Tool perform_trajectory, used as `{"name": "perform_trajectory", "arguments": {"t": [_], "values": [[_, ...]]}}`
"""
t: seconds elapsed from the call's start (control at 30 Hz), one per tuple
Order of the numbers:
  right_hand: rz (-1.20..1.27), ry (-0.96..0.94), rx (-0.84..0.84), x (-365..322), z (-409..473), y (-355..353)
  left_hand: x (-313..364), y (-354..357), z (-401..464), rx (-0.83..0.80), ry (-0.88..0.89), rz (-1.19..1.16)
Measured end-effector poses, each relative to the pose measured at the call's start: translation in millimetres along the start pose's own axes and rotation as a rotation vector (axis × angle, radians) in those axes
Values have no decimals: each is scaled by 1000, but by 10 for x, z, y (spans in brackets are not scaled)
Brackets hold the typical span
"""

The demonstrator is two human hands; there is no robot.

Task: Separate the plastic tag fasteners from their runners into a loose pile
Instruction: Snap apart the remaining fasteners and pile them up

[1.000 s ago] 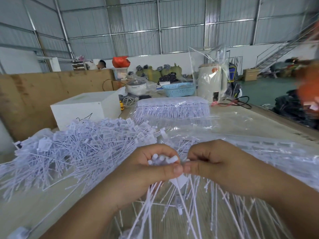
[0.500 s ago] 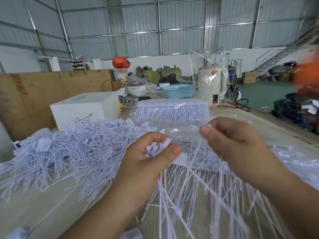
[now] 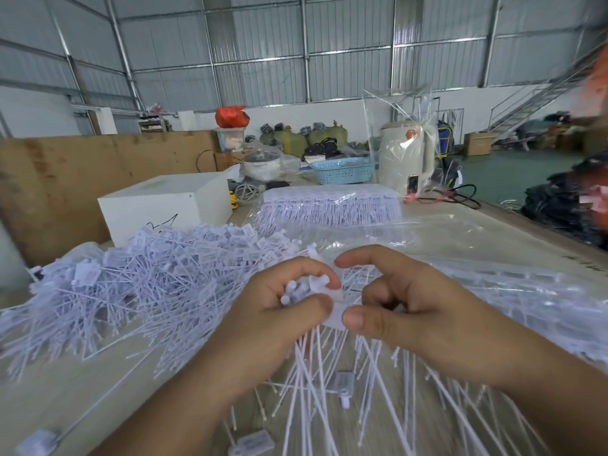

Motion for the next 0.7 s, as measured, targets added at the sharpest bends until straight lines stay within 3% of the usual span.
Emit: {"name": "perform_trajectory", "arguments": {"t": [0.3, 0.5, 0.7], "values": [[67, -2, 10, 49, 30, 103, -20, 106, -6, -87, -83, -58], [37, 40, -61, 52, 29, 79, -22, 47, -13, -211, 2, -37], [-59, 77, 8, 78, 33, 30, -88, -33, 30, -103, -5, -6]]}}
Point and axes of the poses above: each hand's wrist, its own z-axis towards the middle knuckle, its own y-axis out of the palm, x = y × z, the point moved 3 cm from there along z, towards the middle knuckle, and after that the axes turned 2 degrees about -y, right-handed, at the moved point
